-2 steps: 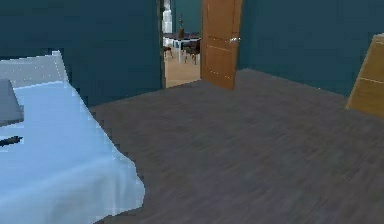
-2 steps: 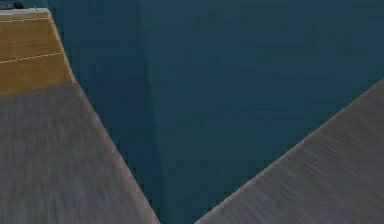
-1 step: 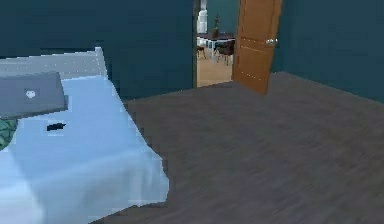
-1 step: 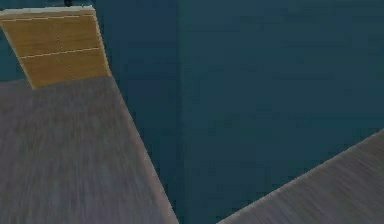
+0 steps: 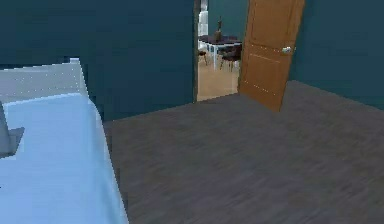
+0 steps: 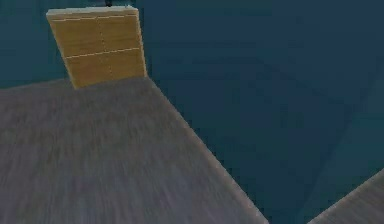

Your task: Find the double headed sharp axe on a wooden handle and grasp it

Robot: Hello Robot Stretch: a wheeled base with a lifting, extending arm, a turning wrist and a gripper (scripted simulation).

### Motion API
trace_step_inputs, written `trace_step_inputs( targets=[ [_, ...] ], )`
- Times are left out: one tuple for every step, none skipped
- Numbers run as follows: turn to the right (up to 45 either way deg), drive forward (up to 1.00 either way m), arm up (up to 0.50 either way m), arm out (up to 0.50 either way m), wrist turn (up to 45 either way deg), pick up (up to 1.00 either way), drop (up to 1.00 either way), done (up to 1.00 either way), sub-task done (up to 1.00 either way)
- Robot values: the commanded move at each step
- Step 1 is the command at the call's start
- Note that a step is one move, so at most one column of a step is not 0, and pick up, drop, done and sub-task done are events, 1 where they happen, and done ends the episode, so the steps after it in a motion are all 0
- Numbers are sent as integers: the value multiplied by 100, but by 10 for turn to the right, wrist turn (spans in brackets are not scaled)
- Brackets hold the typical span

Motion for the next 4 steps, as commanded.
trace_step_inputs(
  targets=[
    [330, 0, 0, 0, 0, 0, 0, 0, 0],
    [0, 70, 0, 0, 0, 0, 0, 0, 0],
    [-240, 0, 0, 0, 0, 0, 0, 0, 0],
    [0, 100, 0, 0, 0, 0, 0, 0, 0]
  ],
)
